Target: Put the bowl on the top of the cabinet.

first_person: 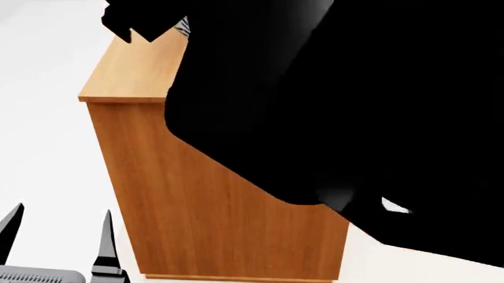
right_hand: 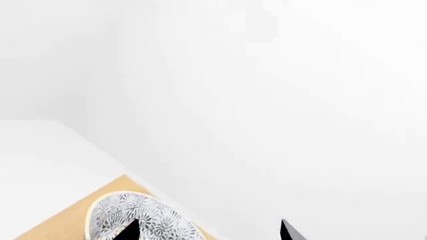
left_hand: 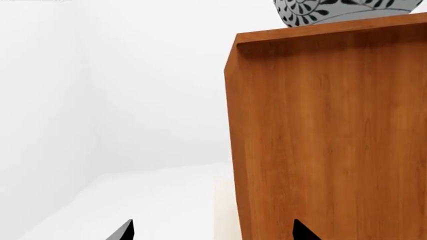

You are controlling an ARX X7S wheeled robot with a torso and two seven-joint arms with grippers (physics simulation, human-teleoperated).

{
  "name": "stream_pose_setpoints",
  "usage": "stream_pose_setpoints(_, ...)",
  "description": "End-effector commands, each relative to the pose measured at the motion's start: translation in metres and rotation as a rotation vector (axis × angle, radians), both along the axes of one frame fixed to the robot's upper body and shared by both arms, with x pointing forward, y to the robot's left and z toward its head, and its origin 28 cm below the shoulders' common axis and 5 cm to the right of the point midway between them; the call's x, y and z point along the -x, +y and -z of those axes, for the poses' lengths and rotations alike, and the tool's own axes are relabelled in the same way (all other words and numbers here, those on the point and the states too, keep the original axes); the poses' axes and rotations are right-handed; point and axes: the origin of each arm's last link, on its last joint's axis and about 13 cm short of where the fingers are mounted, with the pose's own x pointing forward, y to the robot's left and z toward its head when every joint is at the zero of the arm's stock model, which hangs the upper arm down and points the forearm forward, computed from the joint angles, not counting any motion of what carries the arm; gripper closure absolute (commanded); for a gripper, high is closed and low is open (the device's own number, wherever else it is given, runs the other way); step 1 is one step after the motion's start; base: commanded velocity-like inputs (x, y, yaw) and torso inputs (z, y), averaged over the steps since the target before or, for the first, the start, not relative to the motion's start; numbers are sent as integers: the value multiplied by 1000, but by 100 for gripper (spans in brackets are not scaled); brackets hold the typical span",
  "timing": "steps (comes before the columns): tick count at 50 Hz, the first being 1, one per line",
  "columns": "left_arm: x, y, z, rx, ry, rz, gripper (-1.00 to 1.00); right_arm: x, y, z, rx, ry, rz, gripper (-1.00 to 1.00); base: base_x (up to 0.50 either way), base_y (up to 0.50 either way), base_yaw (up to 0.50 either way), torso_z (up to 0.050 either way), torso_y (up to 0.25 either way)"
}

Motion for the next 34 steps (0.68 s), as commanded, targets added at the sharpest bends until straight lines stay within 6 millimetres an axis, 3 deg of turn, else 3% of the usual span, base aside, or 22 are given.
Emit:
stream_pose_setpoints(1, -1, 0, -1, 0, -5, -2, -100, 40, -31, -16, -32, -132, 64, -100, 0, 0, 0, 0, 0)
stream_pose_setpoints(6, 0, 0, -2, -3, -5, -3, -100, 58, -46, -5, -55, -170, 74, -100, 0, 0, 0, 0, 0)
stream_pose_setpoints(21, 1, -1, -4, -7, -9, -5, -100, 75, -71, 29, -73, -190, 131, -100, 0, 0, 0, 0, 0)
stream_pose_setpoints(34, 1, -1, -4, -7, -9, -4, -100, 83, -83, 78, -93, -152, 142, -100, 0, 0, 0, 0, 0)
